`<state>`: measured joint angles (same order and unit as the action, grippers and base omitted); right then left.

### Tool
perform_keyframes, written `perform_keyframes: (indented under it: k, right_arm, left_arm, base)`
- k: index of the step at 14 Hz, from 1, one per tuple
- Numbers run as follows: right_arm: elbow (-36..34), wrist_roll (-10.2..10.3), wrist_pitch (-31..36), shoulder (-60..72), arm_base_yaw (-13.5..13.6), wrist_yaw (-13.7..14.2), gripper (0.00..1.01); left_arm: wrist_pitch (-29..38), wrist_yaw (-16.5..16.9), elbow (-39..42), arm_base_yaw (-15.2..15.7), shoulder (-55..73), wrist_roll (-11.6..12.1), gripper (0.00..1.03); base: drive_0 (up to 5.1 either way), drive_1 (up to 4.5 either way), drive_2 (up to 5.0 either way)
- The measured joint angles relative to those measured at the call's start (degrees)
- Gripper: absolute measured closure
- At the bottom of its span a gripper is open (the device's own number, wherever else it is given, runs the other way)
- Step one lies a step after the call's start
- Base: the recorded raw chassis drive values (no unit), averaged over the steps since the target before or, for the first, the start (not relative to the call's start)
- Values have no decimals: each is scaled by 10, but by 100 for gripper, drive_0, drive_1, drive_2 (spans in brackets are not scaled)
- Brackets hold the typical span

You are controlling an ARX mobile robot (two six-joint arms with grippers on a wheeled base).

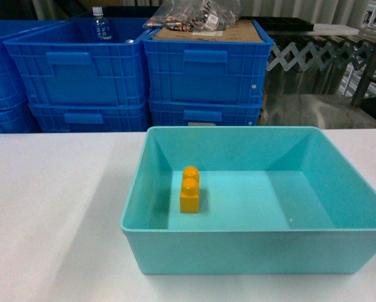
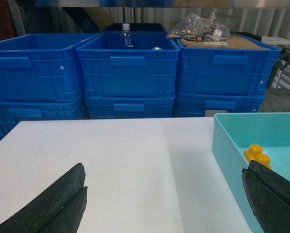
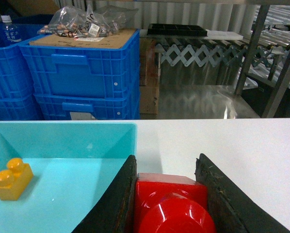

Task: Pick red block from blue box to shelf

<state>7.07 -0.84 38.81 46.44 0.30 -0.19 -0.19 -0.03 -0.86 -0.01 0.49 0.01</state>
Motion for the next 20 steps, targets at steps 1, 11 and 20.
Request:
perform_keyframes:
  k: [1, 11, 20]
  right_arm:
    - [-9, 0, -10, -19, 0, 0, 71]
    - [-64, 0, -123, -199, 0, 0, 71]
    - [-63, 0, -386, -462, 0, 0, 72]
  left_arm:
    - [0, 0, 0, 0, 0, 0, 5]
    - [0, 0, 0, 0, 0, 0, 5]
    - [0, 0, 0, 0, 0, 0, 5]
  base:
    - [0, 0, 0]
    - [0, 0, 0]
    - [0, 0, 0]
